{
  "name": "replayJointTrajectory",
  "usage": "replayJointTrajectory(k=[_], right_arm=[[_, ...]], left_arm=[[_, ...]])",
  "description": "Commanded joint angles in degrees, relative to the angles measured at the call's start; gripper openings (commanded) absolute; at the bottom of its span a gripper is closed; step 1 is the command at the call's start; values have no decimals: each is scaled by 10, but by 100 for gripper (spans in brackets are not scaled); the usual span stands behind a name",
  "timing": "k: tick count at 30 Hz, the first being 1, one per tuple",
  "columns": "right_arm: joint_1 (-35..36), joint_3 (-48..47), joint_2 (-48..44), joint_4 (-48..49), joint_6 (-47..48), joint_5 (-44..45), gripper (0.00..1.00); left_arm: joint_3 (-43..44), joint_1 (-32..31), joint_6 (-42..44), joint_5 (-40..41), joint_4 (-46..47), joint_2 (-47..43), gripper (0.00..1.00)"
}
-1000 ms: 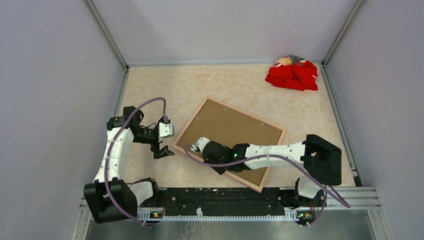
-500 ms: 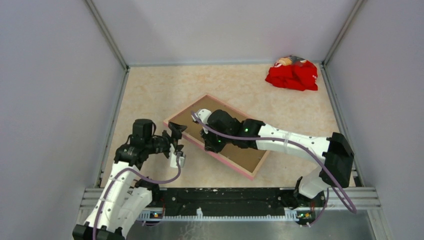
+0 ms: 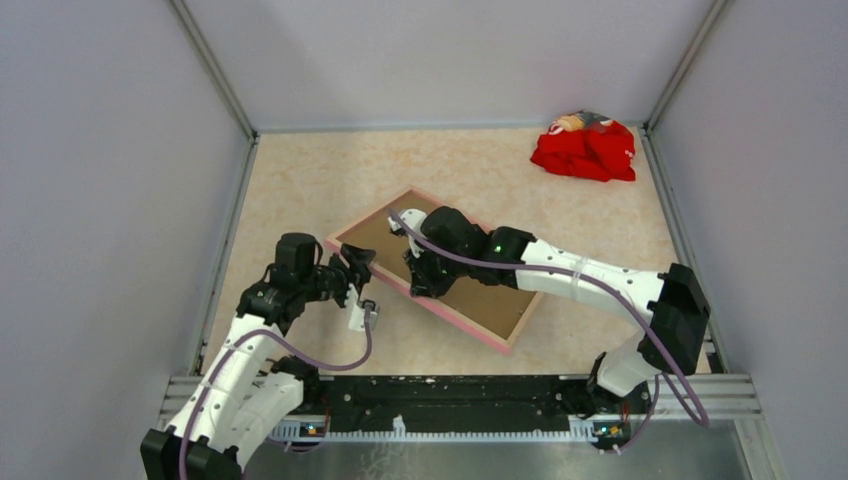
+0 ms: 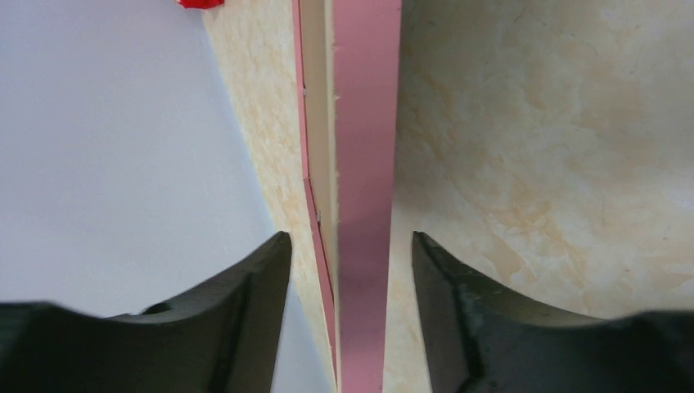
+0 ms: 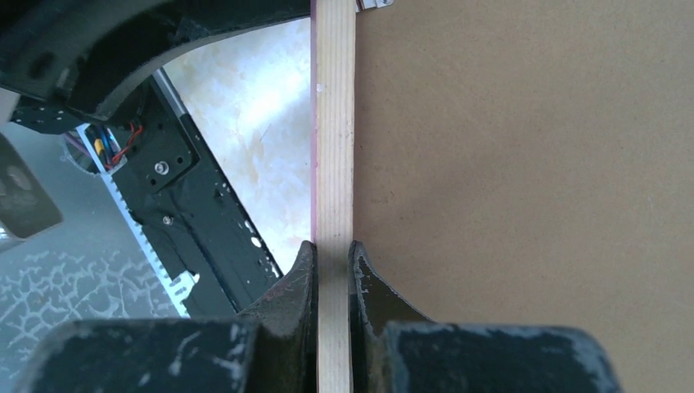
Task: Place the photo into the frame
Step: Turn over the photo frame at the center of the board.
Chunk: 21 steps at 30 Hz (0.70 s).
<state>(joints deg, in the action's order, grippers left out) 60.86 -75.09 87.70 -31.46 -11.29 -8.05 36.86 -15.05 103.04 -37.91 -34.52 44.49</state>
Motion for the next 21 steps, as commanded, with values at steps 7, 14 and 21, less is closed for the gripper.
replayJointTrajectory(k=[7,14,21], right_arm=[[-32,-44,-50,42,8,-16,16],[-18,-61,-79,-39,105,101,36],[58,-26,-111,-73,185,247,39]], left_arm=[[-29,-5,-11,20,106,-23,15],[41,-5,-82,6,44,7,14],[93,-5,-126,-13,11,21,15]])
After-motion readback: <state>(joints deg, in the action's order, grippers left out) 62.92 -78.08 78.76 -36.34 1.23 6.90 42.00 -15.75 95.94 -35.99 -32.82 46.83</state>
